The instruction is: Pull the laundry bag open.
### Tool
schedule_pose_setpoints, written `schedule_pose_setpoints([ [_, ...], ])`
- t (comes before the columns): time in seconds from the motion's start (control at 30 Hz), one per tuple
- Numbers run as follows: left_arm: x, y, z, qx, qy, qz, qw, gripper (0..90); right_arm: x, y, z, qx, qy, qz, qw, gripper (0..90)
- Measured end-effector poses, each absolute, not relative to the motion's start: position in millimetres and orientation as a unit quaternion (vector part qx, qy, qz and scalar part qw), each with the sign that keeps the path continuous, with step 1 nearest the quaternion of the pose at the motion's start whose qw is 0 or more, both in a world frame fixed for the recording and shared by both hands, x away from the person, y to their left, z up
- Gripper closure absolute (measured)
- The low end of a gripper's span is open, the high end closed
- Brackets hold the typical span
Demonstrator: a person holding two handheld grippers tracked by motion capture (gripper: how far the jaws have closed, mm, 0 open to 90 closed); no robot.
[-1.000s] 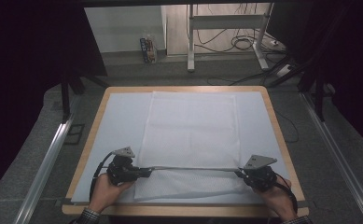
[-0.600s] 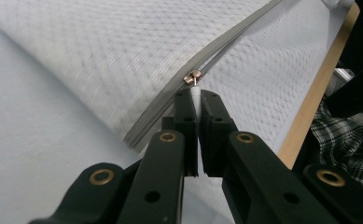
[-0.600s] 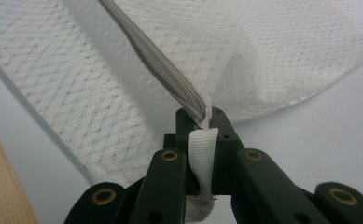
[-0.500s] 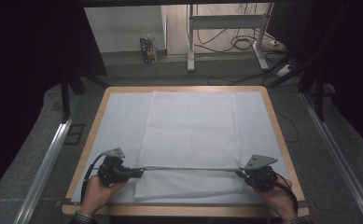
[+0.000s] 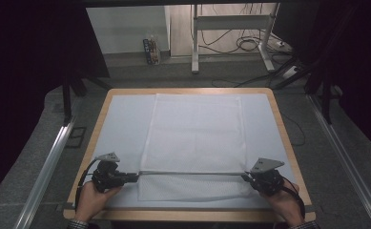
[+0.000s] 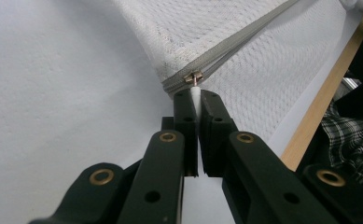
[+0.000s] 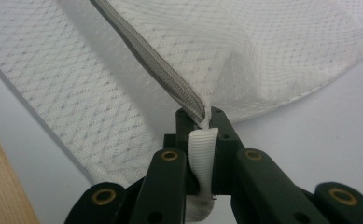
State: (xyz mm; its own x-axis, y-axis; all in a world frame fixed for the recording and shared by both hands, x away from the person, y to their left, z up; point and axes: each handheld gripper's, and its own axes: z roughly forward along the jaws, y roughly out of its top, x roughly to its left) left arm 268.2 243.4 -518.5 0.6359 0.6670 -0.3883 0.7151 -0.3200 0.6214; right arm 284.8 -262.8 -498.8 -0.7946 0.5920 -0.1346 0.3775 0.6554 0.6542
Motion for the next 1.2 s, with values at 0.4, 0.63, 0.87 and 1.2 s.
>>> schedule_pose_setpoints([
  [0.4,268.9,235.2,-522.5,0.833,0.429,-0.012,0.349,87.0,284.4,-263.0,-500.3,0.273,0.894,0.318,0.158,82.8],
  [0.63,269.0,233.1,-526.0,0.841,0.427,-0.003,0.332,86.7,281.1,-267.6,-503.2,0.279,0.896,0.314,0.141,65.2],
  [0.87,268.1,232.5,-527.3,0.840,0.430,0.000,0.330,86.6,272.4,-282.0,-504.6,0.282,0.901,0.303,0.129,52.9],
  [1.2,263.6,228.3,-527.2,0.844,0.423,0.022,0.330,84.7,268.4,-297.9,-502.5,0.304,0.890,0.314,0.130,44.0],
])
